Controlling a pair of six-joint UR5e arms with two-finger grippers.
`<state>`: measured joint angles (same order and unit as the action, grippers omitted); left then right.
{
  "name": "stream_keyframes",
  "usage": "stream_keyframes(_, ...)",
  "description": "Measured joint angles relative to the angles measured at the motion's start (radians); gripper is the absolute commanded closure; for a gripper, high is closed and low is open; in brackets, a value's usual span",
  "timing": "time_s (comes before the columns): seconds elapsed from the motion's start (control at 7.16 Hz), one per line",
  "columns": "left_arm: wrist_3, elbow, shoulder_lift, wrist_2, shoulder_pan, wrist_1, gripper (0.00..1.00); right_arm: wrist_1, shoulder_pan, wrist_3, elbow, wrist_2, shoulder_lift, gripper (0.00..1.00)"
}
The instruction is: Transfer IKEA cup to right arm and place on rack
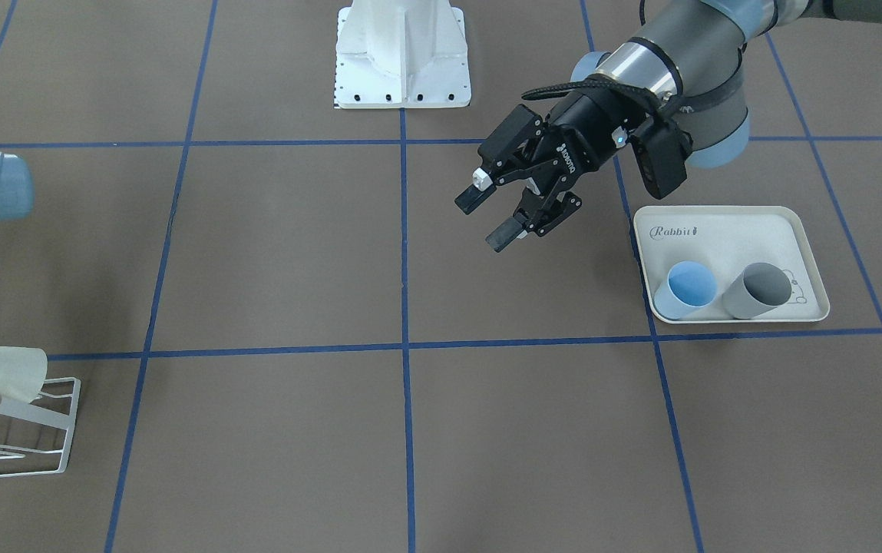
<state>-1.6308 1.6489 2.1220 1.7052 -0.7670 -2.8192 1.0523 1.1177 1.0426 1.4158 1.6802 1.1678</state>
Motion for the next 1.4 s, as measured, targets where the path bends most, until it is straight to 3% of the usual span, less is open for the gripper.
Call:
stream_keyframes(0.42,0.010,0.001,-0.004,0.004,-0.002,0.002,0.28,0.000,-0.014,0.000,0.007,-0.013,0.003,0.00)
stream_keyframes(0.84,0.216,0.019,-0.045,0.021,-0.027,0.109,0.29,0.009,-0.013,0.000,0.065,-0.004,0.006,0.00)
stream_keyframes(1.12,0.447,0.023,-0.156,0.133,-0.131,0.162,0.29,0.014,-0.013,0.007,0.123,0.031,0.029,0.00)
stream_keyframes(1.4,0.765,0.015,-0.336,0.265,-0.270,0.172,0.29,0.015,-0.015,0.009,0.193,0.077,0.081,0.00)
